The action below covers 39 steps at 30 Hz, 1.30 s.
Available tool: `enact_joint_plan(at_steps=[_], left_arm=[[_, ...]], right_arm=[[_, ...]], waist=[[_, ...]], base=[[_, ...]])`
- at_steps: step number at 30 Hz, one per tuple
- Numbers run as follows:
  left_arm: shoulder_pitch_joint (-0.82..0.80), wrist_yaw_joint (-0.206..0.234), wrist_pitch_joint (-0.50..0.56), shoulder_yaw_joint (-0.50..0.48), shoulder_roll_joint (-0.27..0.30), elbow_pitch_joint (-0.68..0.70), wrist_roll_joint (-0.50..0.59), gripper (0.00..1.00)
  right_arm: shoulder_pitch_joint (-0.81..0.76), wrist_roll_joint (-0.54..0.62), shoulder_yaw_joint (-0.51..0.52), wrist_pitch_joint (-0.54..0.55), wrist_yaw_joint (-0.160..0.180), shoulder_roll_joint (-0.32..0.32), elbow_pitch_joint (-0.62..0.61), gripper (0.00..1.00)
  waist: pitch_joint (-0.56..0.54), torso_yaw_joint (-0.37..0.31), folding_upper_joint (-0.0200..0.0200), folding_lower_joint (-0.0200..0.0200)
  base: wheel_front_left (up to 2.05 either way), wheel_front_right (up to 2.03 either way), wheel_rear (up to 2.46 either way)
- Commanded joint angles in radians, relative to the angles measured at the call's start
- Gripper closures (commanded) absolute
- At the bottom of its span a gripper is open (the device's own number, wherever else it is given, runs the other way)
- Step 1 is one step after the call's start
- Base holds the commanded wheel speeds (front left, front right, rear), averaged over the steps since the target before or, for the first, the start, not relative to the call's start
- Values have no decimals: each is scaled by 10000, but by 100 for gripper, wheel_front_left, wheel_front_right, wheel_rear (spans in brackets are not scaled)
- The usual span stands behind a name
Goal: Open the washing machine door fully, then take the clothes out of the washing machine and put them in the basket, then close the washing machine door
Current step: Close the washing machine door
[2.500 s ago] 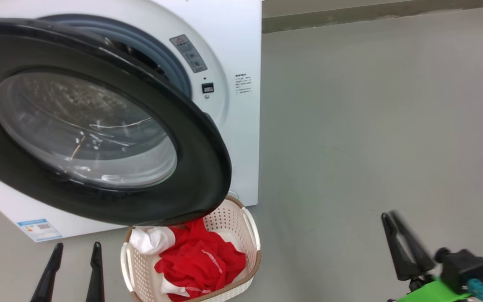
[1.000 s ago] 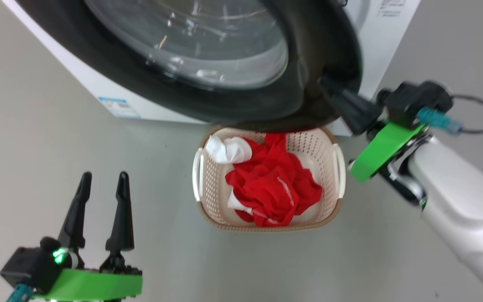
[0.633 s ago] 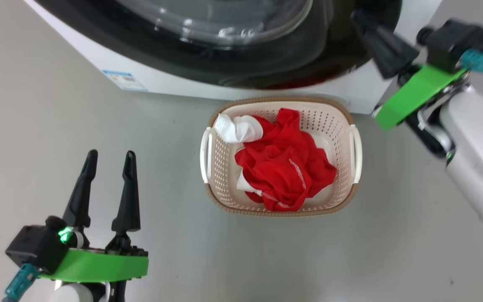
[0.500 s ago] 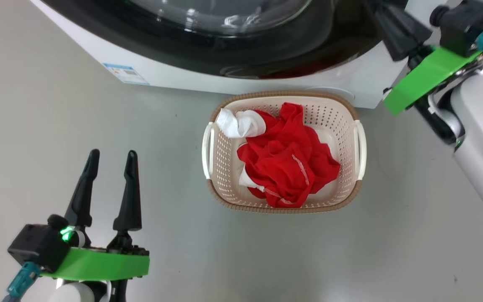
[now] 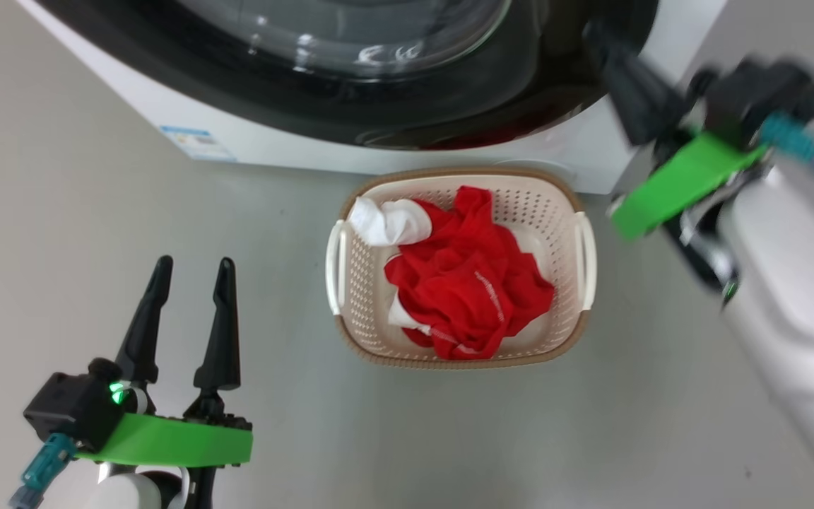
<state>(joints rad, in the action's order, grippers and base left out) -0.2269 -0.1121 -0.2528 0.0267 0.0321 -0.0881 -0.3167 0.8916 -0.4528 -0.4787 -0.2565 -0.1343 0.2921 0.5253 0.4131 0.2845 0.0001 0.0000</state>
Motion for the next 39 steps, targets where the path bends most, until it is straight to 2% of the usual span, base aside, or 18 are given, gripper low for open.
enact_joint_plan(at_steps=[1,11,23,31,39], left_arm=[[-71,-56,-90,-364,181,114,28,0],[147,-152,-90,-594,181,-67,159,0],[770,-182,-90,-755,182,-355,374,0],[1457,-184,-90,-797,433,-236,406,0],[2458,-185,-90,-976,673,310,605,0]], right_arm=[[-758,195,93,-53,36,-300,-474,0],[-3768,1270,1336,-53,36,-879,-2047,0],[-6107,1694,3190,-53,36,-1244,-3223,0],[-7393,1702,4319,-53,36,-1432,-3733,0],[-8569,1718,4850,-53,36,-1575,-4344,0]], waist=[[-295,-306,-1,0],[-1265,-1406,-1,0],[-2445,-2677,-1,0],[-3318,-3181,-1,0],[-4083,-3433,-1,0]], base=[[0,0,0],[0,0,0],[0,0,0],[0,0,0],[0,0,0]])
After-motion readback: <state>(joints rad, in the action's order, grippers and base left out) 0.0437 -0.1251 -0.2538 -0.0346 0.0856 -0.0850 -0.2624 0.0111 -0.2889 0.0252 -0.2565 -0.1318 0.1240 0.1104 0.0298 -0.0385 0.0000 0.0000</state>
